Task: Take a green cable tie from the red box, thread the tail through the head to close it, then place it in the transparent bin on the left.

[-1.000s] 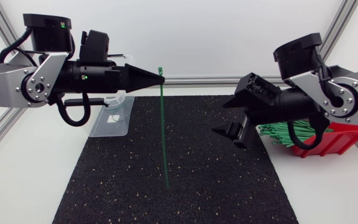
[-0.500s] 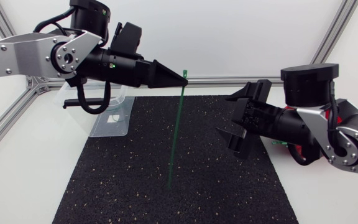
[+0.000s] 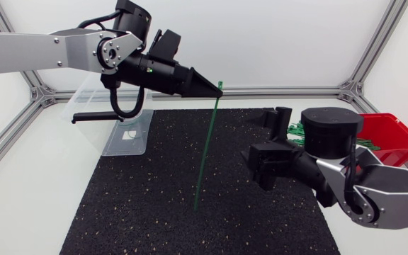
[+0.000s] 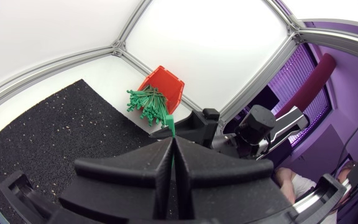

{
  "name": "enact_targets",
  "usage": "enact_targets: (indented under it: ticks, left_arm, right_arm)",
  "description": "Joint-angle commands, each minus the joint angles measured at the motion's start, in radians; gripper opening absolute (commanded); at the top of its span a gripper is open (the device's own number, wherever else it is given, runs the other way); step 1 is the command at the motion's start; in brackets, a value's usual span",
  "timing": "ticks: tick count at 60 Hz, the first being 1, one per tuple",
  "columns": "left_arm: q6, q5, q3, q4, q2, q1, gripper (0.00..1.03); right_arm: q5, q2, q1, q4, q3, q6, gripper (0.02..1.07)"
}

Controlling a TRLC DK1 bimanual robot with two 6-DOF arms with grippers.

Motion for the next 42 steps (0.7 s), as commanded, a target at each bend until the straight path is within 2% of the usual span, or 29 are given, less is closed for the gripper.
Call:
enact_targets:
  ticks: [1, 17, 24, 35, 42]
  left_arm:
    - [0.021, 0.017, 0.074, -0.021, 0.058, 0.003, 0.03]
    - [0.023, 0.026, 0.189, -0.075, 0.138, 0.038, 0.03]
    - [0.023, 0.045, 0.216, -0.093, 0.168, 0.057, 0.03]
    - [0.024, 0.053, 0.245, -0.122, 0.191, 0.069, 0.03]
    - [0.024, 0.053, 0.252, -0.128, 0.196, 0.063, 0.03]
  right_arm:
    - [-0.005, 0.049, 0.016, 0.11, -0.059, -0.114, 1.03]
    - [-0.013, 0.173, 0.087, 0.314, -0.094, -0.281, 1.03]
    - [-0.02, 0.201, 0.122, 0.361, -0.109, -0.325, 1.02]
    - [-0.068, 0.29, 0.161, 0.516, -0.14, -0.405, 1.02]
    - [-0.082, 0.331, 0.17, 0.528, -0.129, -0.43, 1.02]
